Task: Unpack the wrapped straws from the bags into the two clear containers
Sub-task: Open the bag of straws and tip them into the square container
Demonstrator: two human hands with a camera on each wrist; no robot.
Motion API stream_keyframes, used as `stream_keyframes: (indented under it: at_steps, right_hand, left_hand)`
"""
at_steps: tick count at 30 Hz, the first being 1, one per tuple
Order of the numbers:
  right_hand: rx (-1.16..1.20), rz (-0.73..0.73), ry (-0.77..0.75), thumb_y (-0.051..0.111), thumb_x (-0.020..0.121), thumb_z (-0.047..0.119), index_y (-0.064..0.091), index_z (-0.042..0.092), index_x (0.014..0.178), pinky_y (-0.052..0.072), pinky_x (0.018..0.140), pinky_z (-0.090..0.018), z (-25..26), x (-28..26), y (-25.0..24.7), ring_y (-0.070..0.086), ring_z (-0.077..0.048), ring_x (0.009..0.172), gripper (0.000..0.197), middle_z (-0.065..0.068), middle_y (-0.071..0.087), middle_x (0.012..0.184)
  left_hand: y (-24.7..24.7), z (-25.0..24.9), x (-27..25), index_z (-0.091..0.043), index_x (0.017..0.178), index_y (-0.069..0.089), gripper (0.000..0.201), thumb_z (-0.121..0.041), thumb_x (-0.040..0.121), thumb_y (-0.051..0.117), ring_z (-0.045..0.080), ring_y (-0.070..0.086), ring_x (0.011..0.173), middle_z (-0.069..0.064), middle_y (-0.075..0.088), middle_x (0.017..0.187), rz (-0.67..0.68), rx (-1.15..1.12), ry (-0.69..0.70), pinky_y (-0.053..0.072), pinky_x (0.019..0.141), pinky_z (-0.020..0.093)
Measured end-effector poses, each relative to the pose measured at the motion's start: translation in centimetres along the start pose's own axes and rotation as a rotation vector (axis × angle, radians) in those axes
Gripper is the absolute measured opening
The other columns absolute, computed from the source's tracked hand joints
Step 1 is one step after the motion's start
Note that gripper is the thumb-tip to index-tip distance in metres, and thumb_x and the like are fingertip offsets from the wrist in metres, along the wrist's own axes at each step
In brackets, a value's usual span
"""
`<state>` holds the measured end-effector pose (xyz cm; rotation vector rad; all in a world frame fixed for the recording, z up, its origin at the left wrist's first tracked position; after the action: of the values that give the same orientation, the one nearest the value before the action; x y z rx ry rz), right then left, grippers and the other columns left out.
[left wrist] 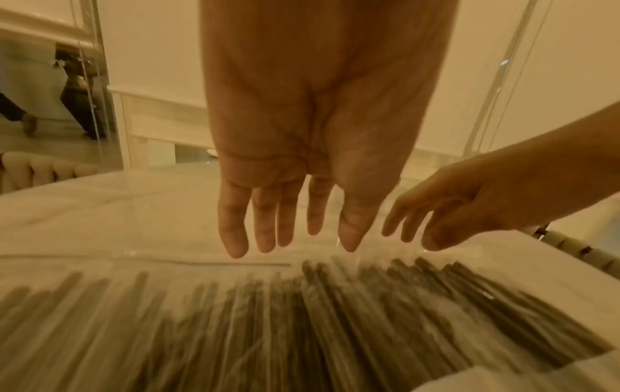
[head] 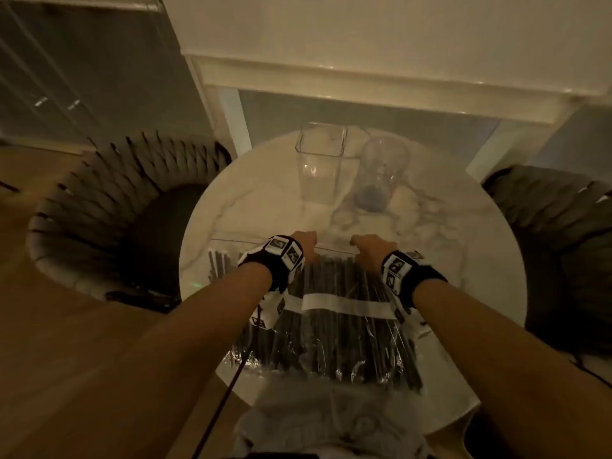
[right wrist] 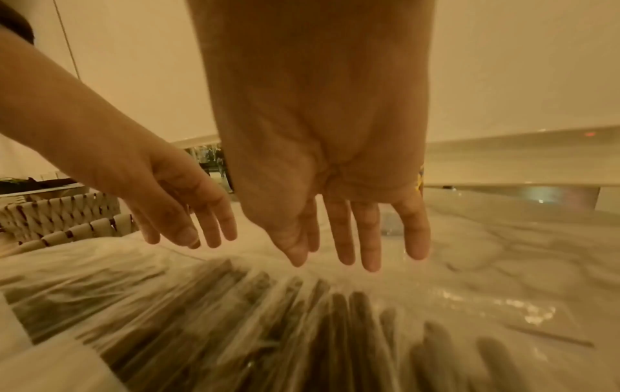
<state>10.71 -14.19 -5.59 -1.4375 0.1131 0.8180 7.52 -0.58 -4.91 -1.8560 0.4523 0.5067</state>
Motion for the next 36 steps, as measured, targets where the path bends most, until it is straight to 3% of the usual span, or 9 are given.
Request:
stream_keyframes:
  at_steps: [7,12,16,18,20,24,28,32,36]
  right_hand:
    - [0.019,-0.039,0.104,0.044,0.093,0.018,0.047,0.017,0.128,0.023,0.106,-0.058,-0.3,1.1,1.3,0.045,-0.033,0.124,0.035,-0.011,0.048,0.134]
    - [0.240,-0.079,-0.061,0.053,0.089,0.014,0.065,-0.002,0.103,0.044,0.088,-0.035,0.6,-0.4,-2.9,0.059,-0.033,0.104,0.024,-0.019,0.065,0.112]
    - [0.357,-0.177,-0.274,0.056,0.091,0.021,0.070,0.010,0.099,0.038,0.065,-0.006,1.8,-6.7,-10.7,0.061,-0.004,0.074,0.019,0.002,0.068,0.085]
    - [0.340,-0.235,-0.385,0.058,0.090,0.019,0.071,0.017,0.101,0.038,0.061,0.000,3.3,-10.6,-14.3,0.058,0.008,0.063,0.016,0.019,0.061,0.072]
    - [0.364,-0.326,-0.434,0.061,0.087,0.014,0.072,0.019,0.098,0.042,0.062,0.000,4.3,-13.7,-17.1,0.060,0.010,0.057,0.016,0.022,0.061,0.064]
    - [0.462,-0.519,-0.437,0.061,0.088,0.012,0.072,0.017,0.096,0.047,0.061,-0.003,5.9,-17.7,-20.1,0.067,-0.002,0.063,0.015,0.004,0.069,0.063]
    - [0.468,-0.630,-0.460,0.063,0.085,0.009,0.073,0.014,0.095,0.044,0.062,-0.012,7.8,-18.5,-20.1,0.063,-0.016,0.068,0.015,-0.008,0.072,0.067]
    - [0.469,-0.640,-0.466,0.060,0.086,0.011,0.070,0.010,0.098,0.048,0.069,-0.020,9.2,-18.2,-18.7,0.066,-0.011,0.075,0.016,0.003,0.073,0.074]
    - [0.733,-0.615,-0.365,0.058,0.090,0.025,0.061,0.019,0.101,0.059,0.069,-0.026,8.8,-17.6,-18.4,0.069,-0.006,0.070,0.012,0.013,0.068,0.079]
  left_hand:
    - [1.6,2.4,2.1,0.002,0.138,0.030,0.062,-0.033,0.092,0.054,0.040,0.049,0.121,0.025,0.046,0.136,-0.081,-0.208,-0.179,0.044,0.096,0.042]
    - [-0.2,3.0,0.8,0.006,0.108,0.063,0.036,-0.021,0.085,0.067,0.032,0.063,0.102,0.020,0.066,0.106,-0.227,-0.644,-0.219,0.053,0.086,0.039]
    - [-5.1,0.3,-4.4,-0.005,0.099,0.067,0.016,-0.016,0.092,0.058,0.010,0.061,0.071,0.002,0.066,0.078,-0.179,-1.025,0.029,0.054,0.065,0.020]
    - [-9.4,-2.0,-7.9,-0.008,0.096,0.066,0.013,-0.016,0.093,0.056,0.009,0.060,0.073,0.008,0.066,0.082,-0.198,-1.034,0.220,0.051,0.069,0.018]
    - [-13.5,-3.1,-10.8,-0.012,0.099,0.065,0.016,-0.025,0.091,0.058,0.008,0.061,0.076,0.006,0.068,0.090,-0.391,-0.841,0.288,0.050,0.073,0.017]
    - [-19.1,-3.3,-17.3,-0.018,0.090,0.056,0.035,-0.053,0.083,0.060,0.004,0.056,0.069,-0.009,0.059,0.077,-0.986,-0.619,0.111,0.047,0.065,0.012]
    - [-17.5,-5.6,-17.3,-0.007,0.090,0.062,0.048,-0.053,0.080,0.064,0.017,0.071,0.069,0.006,0.071,0.078,-0.733,-0.939,0.120,0.061,0.066,0.037]
    - [-17.9,-6.1,-17.5,-0.002,0.084,0.066,0.016,-0.016,0.088,0.061,0.023,0.072,0.070,0.013,0.072,0.076,-0.758,-0.871,0.199,0.061,0.071,0.041]
    - [-16.9,-5.7,-17.7,-0.002,0.081,0.069,0.009,-0.006,0.087,0.064,0.020,0.070,0.064,0.014,0.071,0.072,-0.648,-1.053,0.252,0.060,0.065,0.028]
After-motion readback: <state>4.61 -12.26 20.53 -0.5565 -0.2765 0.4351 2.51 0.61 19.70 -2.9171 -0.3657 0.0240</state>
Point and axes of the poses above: each hand's wrist, its own x-axis towards the middle knuckle, its own y-axis out of the palm, z = x × y, the point moved 9 cm from there along x, towards the middle knuckle
